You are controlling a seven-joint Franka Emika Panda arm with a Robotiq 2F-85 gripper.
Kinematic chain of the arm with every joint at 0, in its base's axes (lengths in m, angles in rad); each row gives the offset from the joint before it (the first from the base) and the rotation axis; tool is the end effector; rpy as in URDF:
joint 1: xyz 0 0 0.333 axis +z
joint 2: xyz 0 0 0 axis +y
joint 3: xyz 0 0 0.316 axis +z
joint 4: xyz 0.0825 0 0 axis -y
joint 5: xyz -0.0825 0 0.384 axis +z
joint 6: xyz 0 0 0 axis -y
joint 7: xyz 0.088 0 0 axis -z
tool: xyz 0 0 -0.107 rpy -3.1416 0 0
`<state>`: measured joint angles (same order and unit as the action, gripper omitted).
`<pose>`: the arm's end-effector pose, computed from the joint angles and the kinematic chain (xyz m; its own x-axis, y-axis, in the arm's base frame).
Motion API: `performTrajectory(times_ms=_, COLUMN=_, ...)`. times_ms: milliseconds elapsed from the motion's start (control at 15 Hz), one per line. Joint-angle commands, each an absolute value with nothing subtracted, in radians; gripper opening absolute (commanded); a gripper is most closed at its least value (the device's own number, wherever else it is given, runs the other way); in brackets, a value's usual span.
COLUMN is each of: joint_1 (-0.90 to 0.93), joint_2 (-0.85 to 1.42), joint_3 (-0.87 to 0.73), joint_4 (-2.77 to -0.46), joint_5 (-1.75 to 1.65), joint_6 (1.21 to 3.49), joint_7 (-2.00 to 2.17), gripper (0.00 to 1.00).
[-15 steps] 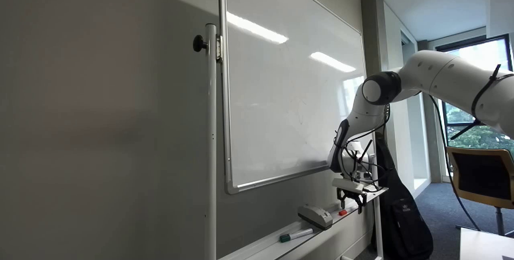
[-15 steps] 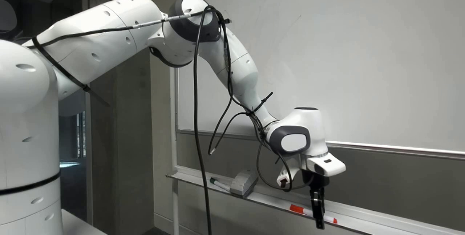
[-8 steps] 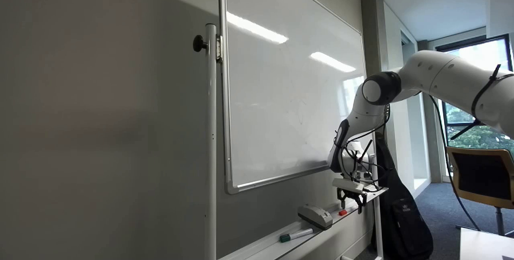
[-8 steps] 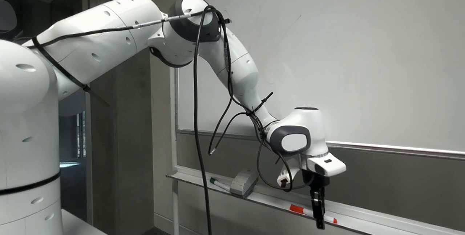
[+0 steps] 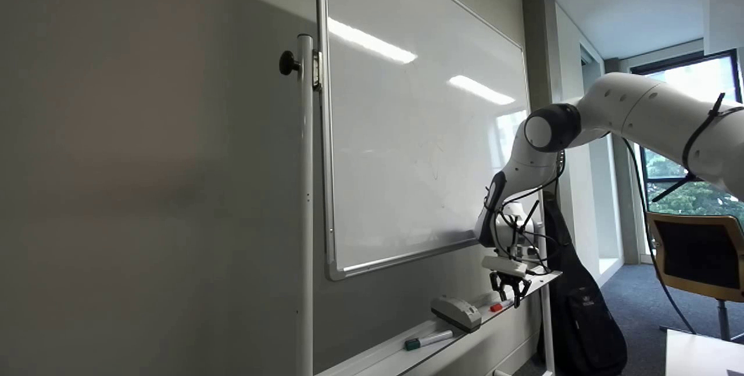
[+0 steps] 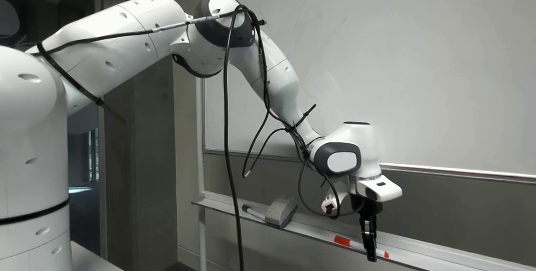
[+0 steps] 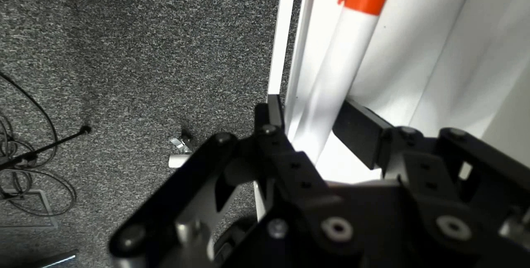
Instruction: Move the orange marker slightly to the left
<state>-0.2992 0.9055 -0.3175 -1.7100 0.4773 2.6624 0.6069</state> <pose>0.5443 -0.3810 0.0955 0.0576 -0.9943 0.0896 -0.9946 -0.0649 -0.0805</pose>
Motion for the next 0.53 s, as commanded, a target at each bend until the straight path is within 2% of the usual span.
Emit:
performTrajectory(times_ms=0, joint_1=-0.305, joint_2=0.921, joint_3=-0.326, joint_4=-1.675, joint_5=0.443, joint_6=2.611, joint_7=0.654, gripper=0.15)
performTrajectory(times_ms=133, joint_1=-0.306, joint_2=0.921, joint_3=-0.330, joint_4=-1.673, joint_5=0.440, joint_6=2.596, joint_7=0.656, gripper=0.00)
performTrajectory(times_ms=200, joint_1=-0.306, joint_2=0.921, joint_3=-0.330, joint_4=-1.671, joint_5=0.441, joint_6=2.595, joint_7=0.658, gripper=0.05)
performTrajectory(times_ms=467, joint_1=-0.307, joint_2=0.919, joint_3=-0.329, joint_4=-1.674, joint_5=0.440, joint_6=2.596, joint_7=0.657, gripper=0.05)
